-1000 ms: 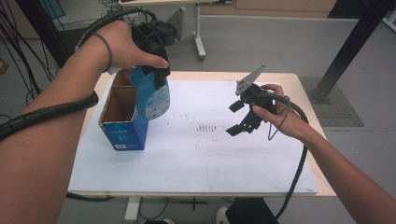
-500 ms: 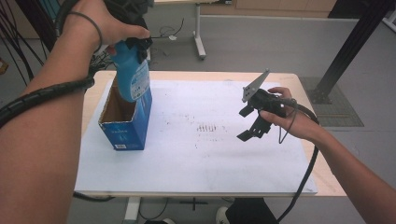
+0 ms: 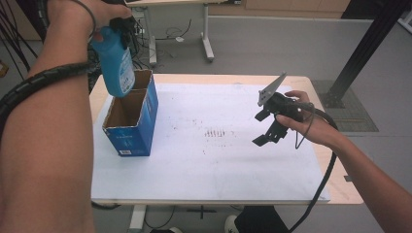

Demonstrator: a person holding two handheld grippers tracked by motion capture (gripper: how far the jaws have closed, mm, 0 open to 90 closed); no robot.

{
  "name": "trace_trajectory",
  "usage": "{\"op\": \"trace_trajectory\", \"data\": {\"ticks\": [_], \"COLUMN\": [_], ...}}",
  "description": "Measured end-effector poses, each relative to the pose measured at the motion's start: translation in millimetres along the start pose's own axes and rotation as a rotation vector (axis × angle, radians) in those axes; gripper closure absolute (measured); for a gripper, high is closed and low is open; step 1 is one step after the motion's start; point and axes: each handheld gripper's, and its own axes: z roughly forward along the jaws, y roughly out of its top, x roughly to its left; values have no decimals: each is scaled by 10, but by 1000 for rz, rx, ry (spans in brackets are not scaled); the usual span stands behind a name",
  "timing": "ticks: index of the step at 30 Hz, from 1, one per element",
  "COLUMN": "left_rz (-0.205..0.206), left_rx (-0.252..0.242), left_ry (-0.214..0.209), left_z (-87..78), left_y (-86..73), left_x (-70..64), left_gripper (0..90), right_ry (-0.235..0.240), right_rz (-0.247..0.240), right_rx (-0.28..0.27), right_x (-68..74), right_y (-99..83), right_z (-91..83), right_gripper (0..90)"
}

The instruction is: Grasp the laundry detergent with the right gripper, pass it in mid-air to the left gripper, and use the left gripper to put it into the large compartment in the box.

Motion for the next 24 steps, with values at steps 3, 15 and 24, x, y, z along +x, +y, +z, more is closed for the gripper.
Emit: {"op": "trace_trajectory", "data": {"ticks": [3,15,24], "left_rz": [-52,-148,-162], "left_rx": [-3,-30,-24], "left_ry": [-5,-13,-19], "left_z": [-23,-79,-11], "left_y": [19,41,41], "left_x": [70,301,345], "left_gripper": [371,371,371], "right_ry": [6,9,21], "right_rz": [1,20,14], "right_rx": [4,3,21], "right_x": [-12,-48,-60], "right_y": [-24,-84,-72], "right_z": [7,-26,25], "right_gripper": [41,42,43]}}
